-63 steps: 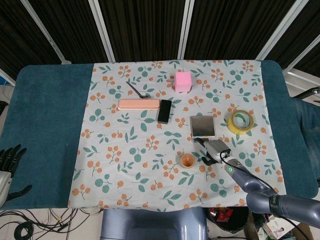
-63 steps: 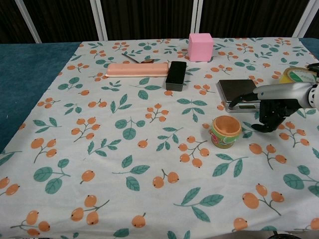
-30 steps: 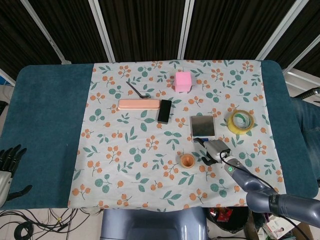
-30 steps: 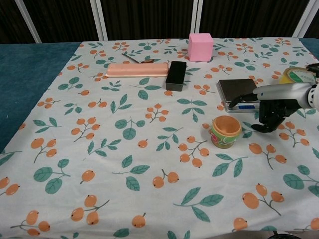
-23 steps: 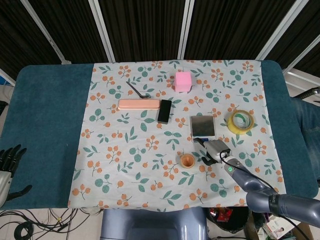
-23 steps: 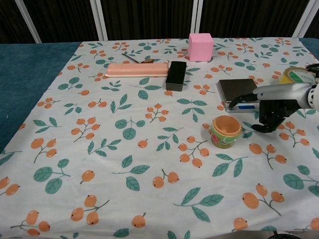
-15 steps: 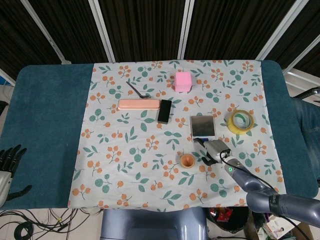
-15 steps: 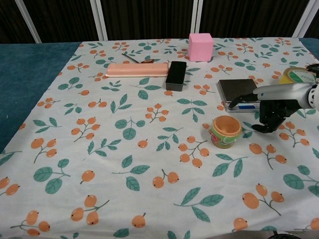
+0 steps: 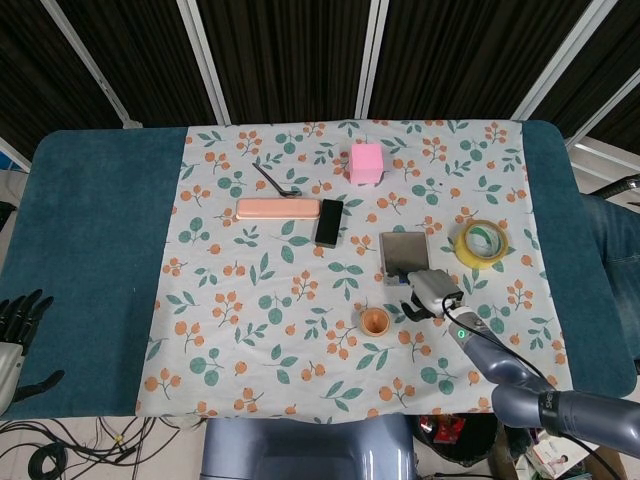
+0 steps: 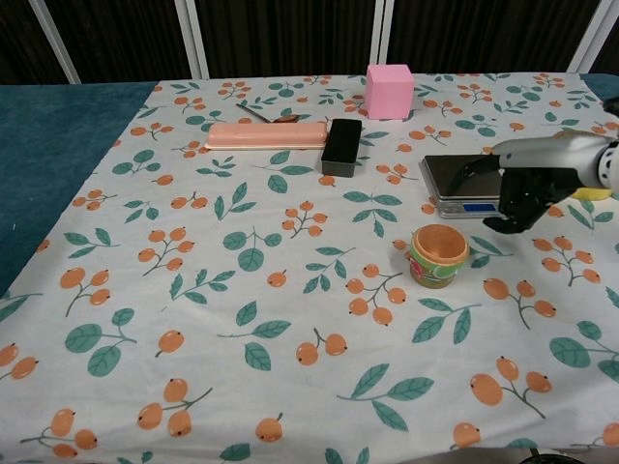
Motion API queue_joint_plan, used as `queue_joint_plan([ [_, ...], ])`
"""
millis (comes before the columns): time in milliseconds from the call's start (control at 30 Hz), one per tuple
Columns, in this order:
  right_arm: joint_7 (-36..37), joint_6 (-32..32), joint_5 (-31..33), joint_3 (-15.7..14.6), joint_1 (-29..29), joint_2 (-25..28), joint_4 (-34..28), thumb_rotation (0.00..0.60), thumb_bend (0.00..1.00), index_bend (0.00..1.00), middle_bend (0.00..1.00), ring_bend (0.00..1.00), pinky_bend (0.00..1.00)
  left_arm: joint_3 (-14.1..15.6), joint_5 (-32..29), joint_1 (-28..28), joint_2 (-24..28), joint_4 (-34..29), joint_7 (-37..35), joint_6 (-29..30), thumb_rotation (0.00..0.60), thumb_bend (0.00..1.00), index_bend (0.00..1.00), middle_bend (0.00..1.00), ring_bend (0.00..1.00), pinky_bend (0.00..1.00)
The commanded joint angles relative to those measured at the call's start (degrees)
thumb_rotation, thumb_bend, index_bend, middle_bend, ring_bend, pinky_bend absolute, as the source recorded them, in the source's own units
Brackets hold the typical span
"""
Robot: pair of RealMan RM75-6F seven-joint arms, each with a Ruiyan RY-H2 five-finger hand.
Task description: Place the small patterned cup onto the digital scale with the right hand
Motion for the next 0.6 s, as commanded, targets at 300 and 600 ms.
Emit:
queue_joint_plan([
  [300, 1.94, 4.4, -6.31, 0.66, -3.83, 6.12, -6.59, 0.6, 0.17, 0.11, 0.08, 0.24, 0.29, 0.02, 0.07, 0.04, -0.05, -0.09, 0.28, 0.07, 0.6, 0.12, 0.01, 0.0, 0.0, 0.0],
  [600, -0.21, 7.99, -13.42, -1.3, -6.02, 4.89, -9.84, 0.6, 0.11, 0.09, 0.0, 0.15, 0.23, 0.03, 0.09, 0.09, -0.12, -0.13, 0.49, 0.12, 0.6, 0.12, 0.01, 0.0, 0.0, 0.0],
])
